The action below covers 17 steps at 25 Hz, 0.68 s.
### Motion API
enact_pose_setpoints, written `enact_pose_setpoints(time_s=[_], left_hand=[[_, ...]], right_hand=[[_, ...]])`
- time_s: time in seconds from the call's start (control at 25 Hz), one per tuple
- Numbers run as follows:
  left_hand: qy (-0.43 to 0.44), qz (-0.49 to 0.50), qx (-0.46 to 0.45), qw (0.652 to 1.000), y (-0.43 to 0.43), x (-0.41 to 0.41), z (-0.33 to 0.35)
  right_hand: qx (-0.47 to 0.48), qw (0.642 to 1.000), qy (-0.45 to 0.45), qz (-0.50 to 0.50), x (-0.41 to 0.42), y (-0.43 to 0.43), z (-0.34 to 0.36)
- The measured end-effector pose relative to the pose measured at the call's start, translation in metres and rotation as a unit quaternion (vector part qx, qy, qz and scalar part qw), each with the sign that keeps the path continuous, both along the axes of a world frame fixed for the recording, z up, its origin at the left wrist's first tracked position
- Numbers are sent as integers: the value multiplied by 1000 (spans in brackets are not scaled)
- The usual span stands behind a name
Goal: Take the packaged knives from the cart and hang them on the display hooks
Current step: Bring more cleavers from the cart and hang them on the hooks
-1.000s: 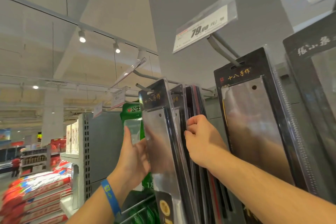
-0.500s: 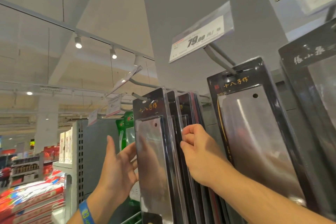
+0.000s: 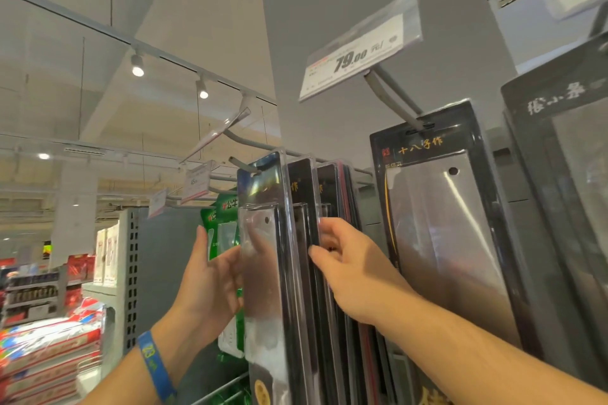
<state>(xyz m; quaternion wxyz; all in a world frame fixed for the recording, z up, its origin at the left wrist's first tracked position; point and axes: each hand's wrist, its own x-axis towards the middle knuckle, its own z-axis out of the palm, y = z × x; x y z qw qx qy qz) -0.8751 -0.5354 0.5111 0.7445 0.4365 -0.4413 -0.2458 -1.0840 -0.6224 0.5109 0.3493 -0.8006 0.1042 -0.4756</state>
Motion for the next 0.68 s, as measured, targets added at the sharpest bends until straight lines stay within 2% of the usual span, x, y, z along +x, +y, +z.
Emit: enact_pose_setpoints(time_s=[0.16,0.4,0.52,0.68], left_hand=[[22,-8,-28,999,1,0,1],[-10,11,-21,1000,1,-3,-1],[7,-10,-32,999,-6,-9,1],[36,-32,-33,998,-11,-9,6]], right_hand=[[31,999,0,19,9,-1,0],[33,999,-6,13,9,0,0],[-14,999,-23,-40,2,0,-2],[-38,980,-109,-164,-2,-7,-2]])
